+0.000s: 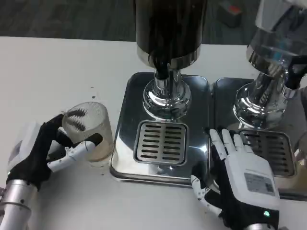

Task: Grasp the cup under the faucet to collect the drink, then remove the cup.

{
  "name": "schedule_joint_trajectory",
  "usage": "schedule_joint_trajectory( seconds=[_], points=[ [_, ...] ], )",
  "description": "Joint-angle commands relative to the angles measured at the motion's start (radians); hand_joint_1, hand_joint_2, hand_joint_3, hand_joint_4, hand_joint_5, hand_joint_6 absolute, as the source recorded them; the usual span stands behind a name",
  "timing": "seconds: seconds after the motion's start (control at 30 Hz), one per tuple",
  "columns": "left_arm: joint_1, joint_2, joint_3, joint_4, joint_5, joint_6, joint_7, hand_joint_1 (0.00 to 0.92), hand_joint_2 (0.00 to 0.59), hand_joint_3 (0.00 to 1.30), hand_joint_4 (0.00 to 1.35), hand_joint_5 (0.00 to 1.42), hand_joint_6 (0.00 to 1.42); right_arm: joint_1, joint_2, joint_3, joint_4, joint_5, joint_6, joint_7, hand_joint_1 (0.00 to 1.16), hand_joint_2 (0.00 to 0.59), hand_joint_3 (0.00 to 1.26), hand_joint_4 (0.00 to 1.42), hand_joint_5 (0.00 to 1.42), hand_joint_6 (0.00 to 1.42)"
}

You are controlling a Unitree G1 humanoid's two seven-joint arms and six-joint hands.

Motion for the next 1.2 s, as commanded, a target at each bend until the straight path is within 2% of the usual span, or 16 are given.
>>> schedule_joint_trajectory(
  seconds=[0.03, 0.27, 0.63, 0.73, 0.87, 1.2],
  points=[
    [-0.005, 0.0, -0.005, 0.007, 0.016, -0.019, 0.024, 0.367, 0.104, 0.46, 0.57, 0.81, 0.8, -0.004, 0.003, -0.003, 0.003, 0.008, 0.003, -0.002, 0.46, 0.511, 0.06, 0.0, 0.0, 0.07],
    [-0.01, -0.002, -0.008, 0.004, 0.023, -0.025, 0.047, 0.366, 0.104, 0.48, 0.59, 0.83, 0.82, -0.006, 0.006, -0.006, 0.006, 0.01, 0.004, -0.004, 0.46, 0.511, 0.06, 0.0, 0.0, 0.08],
    [-0.01, -0.005, -0.004, -0.001, 0.046, -0.029, 0.11, 0.414, 0.096, 0.55, 0.66, 0.88, 0.88, -0.011, 0.004, -0.01, 0.009, 0.016, 0.001, -0.005, 0.46, 0.511, 0.06, 0.0, 0.0, 0.08],
    [-0.01, -0.003, -0.005, -0.004, 0.051, -0.031, 0.124, 0.488, 0.093, 0.55, 0.65, 0.87, 0.88, -0.011, 0.005, -0.012, 0.009, 0.018, 0.001, -0.006, 0.46, 0.511, 0.06, 0.0, 0.0, 0.09],
    [-0.012, -0.001, -0.006, -0.01, 0.06, -0.035, 0.14, 0.585, 0.053, 0.55, 0.65, 0.85, 0.91, -0.011, 0.006, -0.012, 0.011, 0.019, -0.001, -0.006, 0.46, 0.511, 0.06, 0.0, 0.0, 0.09],
    [-0.026, -0.009, 0.008, -0.018, 0.056, -0.05, 0.152, 0.64, 0.033, 0.55, 0.65, 0.84, 0.92, -0.014, 0.01, -0.013, 0.017, 0.022, -0.001, -0.014, 0.46, 0.511, 0.06, 0.0, 0.0, 0.1]
  ],
)
